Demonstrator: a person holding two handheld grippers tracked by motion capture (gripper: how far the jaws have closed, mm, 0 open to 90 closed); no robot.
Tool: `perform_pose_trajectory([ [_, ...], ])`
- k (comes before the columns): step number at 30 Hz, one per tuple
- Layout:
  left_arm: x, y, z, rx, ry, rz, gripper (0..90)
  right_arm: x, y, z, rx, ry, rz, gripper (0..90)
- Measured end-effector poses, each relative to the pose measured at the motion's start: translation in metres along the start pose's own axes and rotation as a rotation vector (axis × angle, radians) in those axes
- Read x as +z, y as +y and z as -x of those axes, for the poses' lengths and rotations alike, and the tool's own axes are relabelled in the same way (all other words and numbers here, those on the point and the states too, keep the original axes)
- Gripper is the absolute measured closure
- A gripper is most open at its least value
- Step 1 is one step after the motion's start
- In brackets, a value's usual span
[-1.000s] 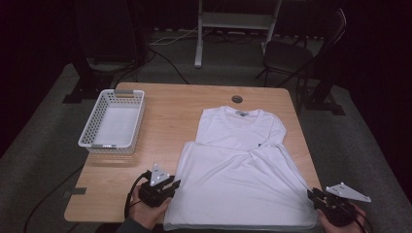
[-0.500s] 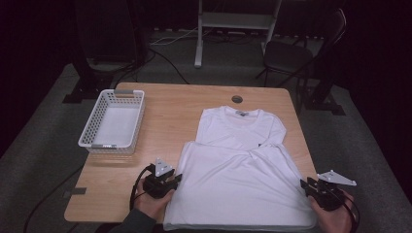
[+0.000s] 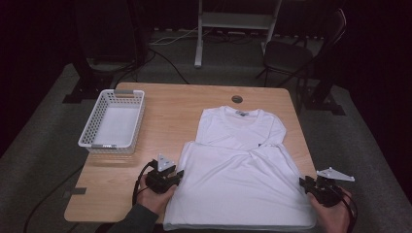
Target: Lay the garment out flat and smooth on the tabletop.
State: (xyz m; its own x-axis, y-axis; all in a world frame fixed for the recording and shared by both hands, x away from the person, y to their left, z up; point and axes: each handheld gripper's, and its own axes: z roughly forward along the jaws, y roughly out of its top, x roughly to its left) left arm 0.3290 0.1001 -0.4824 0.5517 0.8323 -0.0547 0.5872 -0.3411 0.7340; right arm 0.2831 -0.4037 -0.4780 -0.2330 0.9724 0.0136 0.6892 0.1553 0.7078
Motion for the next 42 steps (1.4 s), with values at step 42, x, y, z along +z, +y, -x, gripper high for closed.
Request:
perform_pose_trajectory([
  [42,-0.012,-0.008,0.003,0.01,-0.045,-0.031,88.5,-0.018,-0.011,-0.005,-0.017,-0.009,-0.022,86.1],
])
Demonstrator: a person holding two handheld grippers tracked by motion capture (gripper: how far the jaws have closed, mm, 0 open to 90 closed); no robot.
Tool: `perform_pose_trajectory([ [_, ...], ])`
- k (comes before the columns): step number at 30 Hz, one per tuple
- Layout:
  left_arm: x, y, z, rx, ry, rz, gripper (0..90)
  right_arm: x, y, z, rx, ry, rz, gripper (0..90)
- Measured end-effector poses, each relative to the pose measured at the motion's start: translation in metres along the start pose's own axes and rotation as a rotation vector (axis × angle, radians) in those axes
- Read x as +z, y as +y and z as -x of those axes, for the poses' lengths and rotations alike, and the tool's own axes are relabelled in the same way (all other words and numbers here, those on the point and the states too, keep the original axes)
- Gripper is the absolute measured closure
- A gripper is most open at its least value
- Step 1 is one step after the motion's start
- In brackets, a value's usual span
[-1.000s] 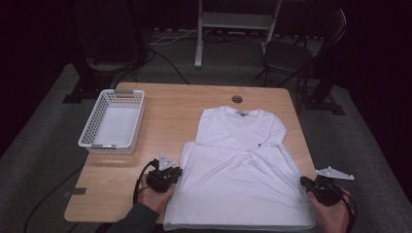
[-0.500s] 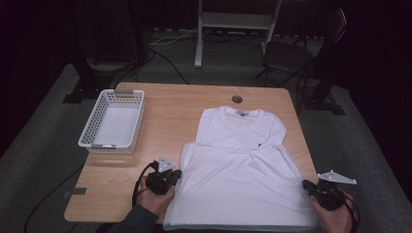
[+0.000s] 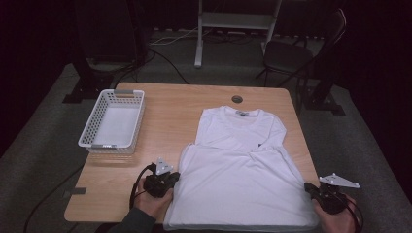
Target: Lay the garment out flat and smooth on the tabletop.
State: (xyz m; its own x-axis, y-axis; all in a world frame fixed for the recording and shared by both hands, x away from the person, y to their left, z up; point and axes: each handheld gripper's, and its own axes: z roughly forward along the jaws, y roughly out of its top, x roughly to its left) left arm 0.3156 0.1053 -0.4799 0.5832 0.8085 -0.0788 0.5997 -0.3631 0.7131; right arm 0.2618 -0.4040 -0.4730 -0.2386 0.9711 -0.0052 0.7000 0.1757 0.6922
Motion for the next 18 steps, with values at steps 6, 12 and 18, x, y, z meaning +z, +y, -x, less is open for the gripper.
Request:
perform_pose_trajectory([
  [6,-0.005,-0.004,0.0,0.002,-0.003,-0.004,88.5,-0.004,-0.005,0.0,0.0,-0.001,-0.005,86.0],
  [12,-0.01,-0.009,0.003,0.012,-0.007,-0.012,88.5,-0.012,-0.011,-0.002,0.003,0.0,-0.007,86.0],
  [18,-0.015,-0.013,0.004,0.016,-0.011,-0.02,88.5,-0.019,-0.021,-0.004,0.011,0.002,-0.013,86.0],
])
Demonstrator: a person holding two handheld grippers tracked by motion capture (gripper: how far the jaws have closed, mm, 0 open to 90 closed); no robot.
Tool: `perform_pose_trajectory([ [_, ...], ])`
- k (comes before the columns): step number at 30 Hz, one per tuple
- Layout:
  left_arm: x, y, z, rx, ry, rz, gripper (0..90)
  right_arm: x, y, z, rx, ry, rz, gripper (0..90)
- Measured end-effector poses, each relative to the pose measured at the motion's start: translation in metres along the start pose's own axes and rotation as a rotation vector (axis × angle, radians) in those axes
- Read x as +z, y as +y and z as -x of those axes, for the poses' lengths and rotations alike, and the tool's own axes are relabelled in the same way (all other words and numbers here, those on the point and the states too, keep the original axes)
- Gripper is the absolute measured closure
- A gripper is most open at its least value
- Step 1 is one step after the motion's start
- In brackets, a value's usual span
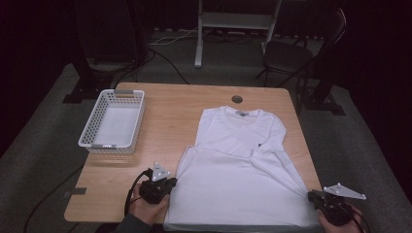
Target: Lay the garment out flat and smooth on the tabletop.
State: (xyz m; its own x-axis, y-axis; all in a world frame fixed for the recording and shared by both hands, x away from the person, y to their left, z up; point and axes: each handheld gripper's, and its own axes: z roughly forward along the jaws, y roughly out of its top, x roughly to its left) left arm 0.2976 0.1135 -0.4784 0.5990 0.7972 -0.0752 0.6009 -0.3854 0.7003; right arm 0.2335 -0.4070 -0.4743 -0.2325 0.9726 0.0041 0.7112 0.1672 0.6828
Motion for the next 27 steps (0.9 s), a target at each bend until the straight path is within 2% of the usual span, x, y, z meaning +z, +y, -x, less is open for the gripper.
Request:
perform_pose_trajectory([
  [19,-0.02,-0.021,0.012,0.014,-0.033,-0.012,87.8,-0.016,-0.018,0.002,0.018,-0.011,-0.007,86.0],
  [23,-0.022,-0.023,0.015,0.028,-0.036,-0.015,84.3,-0.017,-0.016,0.001,0.01,-0.008,-0.003,84.3],
  [25,-0.022,-0.021,0.013,0.014,-0.024,-0.005,79.7,-0.018,-0.014,0.0,0.011,-0.004,0.008,80.5],
  [27,-0.021,-0.017,0.01,-0.001,-0.007,0.011,74.5,-0.019,-0.009,0.0,0.012,0.025,0.032,77.0],
])
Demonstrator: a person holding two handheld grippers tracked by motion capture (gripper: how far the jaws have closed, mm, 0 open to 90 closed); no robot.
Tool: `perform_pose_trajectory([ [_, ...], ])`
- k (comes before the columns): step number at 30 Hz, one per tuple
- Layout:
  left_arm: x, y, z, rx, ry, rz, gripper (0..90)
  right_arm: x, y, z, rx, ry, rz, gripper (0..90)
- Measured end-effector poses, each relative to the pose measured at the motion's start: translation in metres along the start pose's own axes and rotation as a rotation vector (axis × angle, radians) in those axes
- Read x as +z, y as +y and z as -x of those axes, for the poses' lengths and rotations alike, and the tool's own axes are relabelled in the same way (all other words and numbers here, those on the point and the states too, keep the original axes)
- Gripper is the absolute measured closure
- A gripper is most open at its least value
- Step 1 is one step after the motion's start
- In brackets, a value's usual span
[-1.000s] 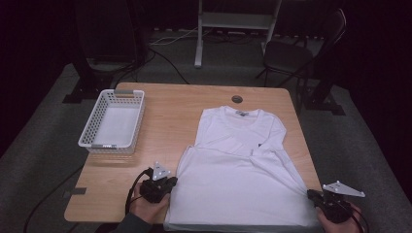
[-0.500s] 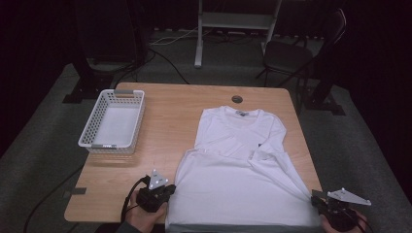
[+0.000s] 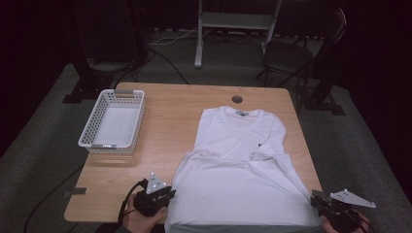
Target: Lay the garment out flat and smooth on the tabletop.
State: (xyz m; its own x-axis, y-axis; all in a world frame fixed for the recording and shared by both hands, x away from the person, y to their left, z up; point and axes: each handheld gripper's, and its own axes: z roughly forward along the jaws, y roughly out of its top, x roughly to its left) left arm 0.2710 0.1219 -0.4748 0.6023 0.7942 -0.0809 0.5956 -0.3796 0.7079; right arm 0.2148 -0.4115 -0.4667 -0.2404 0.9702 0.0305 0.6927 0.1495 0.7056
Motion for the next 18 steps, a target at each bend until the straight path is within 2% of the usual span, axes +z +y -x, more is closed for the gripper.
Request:
perform_pose_trajectory([
  [6,0.011,0.015,-0.009,-0.013,0.031,0.013,69.1,0.01,0.022,-0.007,-0.046,0.002,0.032,71.8],
  [12,0.026,0.026,-0.016,-0.032,0.034,0.01,67.4,0.037,0.038,-0.015,-0.084,0.008,0.013,68.6],
  [18,0.033,0.029,-0.015,-0.025,0.035,0.002,70.0,0.051,0.042,-0.016,-0.087,0.012,-0.01,68.1],
])
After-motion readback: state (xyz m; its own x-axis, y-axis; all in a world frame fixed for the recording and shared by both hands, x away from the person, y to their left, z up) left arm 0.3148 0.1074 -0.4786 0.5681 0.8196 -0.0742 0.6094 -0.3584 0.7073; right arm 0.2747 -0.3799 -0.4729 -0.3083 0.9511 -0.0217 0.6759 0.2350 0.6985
